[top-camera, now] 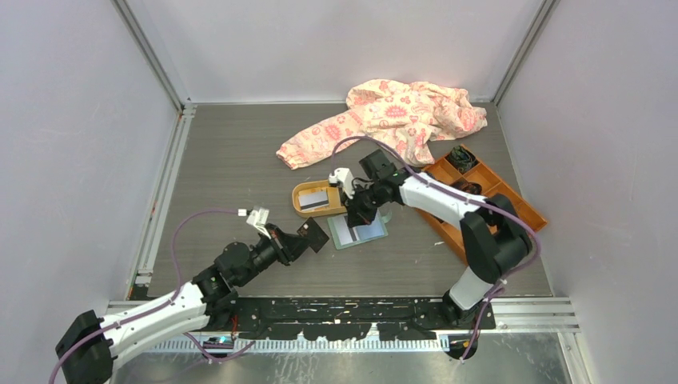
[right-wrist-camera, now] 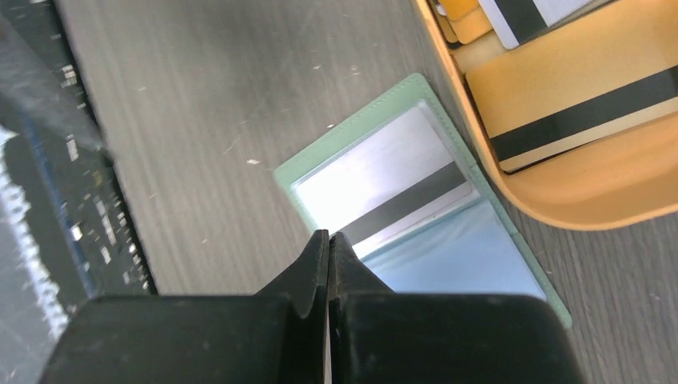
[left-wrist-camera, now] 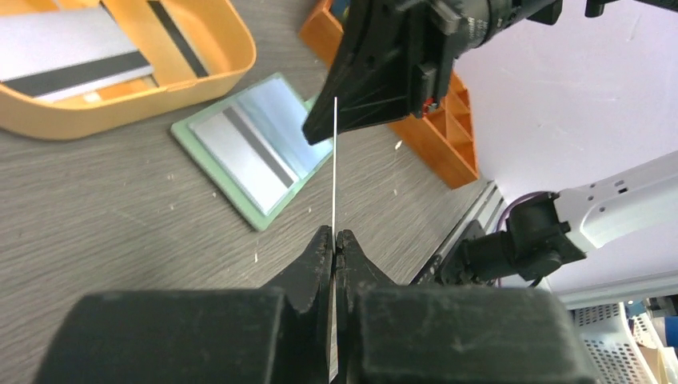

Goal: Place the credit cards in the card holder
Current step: Move the storage box to the center of the board.

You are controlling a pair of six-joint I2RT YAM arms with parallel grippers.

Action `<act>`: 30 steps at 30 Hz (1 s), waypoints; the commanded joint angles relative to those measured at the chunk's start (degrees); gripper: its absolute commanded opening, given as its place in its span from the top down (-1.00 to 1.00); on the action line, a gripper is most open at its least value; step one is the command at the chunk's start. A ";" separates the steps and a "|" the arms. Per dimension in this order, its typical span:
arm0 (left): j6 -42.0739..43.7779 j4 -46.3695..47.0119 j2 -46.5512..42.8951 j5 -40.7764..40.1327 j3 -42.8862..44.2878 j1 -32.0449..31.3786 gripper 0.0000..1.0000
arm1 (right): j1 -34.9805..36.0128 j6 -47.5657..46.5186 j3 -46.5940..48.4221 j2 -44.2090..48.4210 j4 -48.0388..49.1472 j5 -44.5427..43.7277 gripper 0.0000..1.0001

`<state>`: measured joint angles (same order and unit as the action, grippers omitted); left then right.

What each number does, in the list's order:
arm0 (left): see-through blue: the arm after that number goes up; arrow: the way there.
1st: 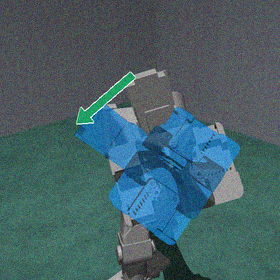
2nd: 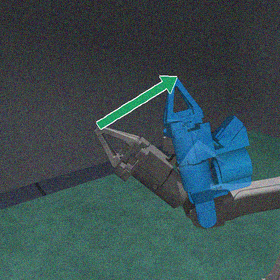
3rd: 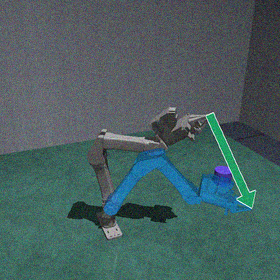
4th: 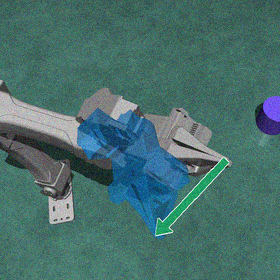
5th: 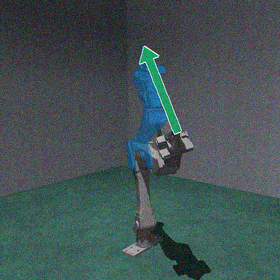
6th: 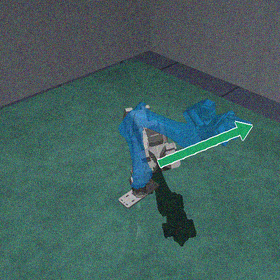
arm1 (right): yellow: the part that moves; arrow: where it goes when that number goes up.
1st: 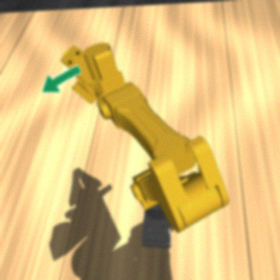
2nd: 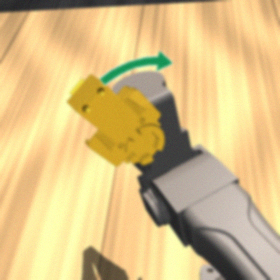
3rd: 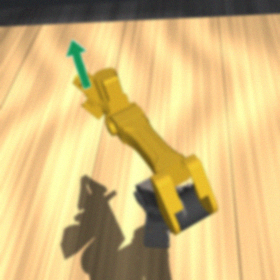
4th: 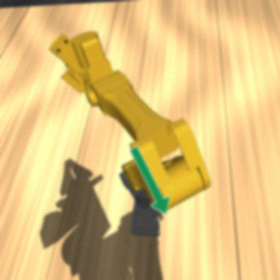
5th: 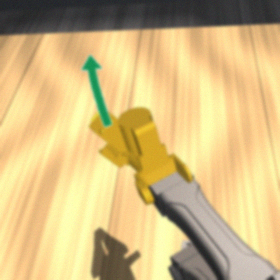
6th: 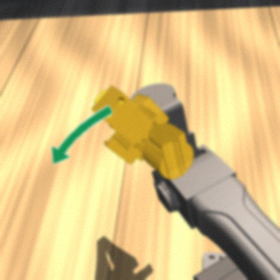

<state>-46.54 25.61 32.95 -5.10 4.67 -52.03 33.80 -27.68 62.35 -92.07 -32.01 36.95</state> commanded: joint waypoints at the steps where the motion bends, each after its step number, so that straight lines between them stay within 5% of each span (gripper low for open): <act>1: -1.07 -3.63 -0.68 -0.17 -0.01 0.36 1.00 | 2.74 11.17 2.49 -4.30 9.68 -12.86 0.98; 14: -1.69 -2.09 1.82 0.76 -0.67 0.48 1.00 | 7.16 32.11 4.14 -9.65 31.66 -46.09 0.94; 18: -3.44 1.82 3.53 1.78 -2.11 0.53 1.00 | 3.97 31.15 2.76 -7.51 31.04 -37.05 0.91; 22: -5.85 7.41 7.52 3.42 -3.25 0.50 1.00 | -4.21 18.21 9.85 -6.61 8.47 -12.49 0.76; 25: -7.05 12.35 11.37 4.08 -3.36 0.52 1.00 | -11.02 8.99 14.98 -9.62 -6.19 2.61 0.41; 30: -6.99 17.56 19.24 6.72 -0.71 0.53 1.00 | -12.91 2.85 15.94 -12.67 -10.28 3.72 -0.14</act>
<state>-52.77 33.26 48.10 -1.41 1.32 -51.72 20.01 -15.94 77.08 -102.74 -32.99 31.73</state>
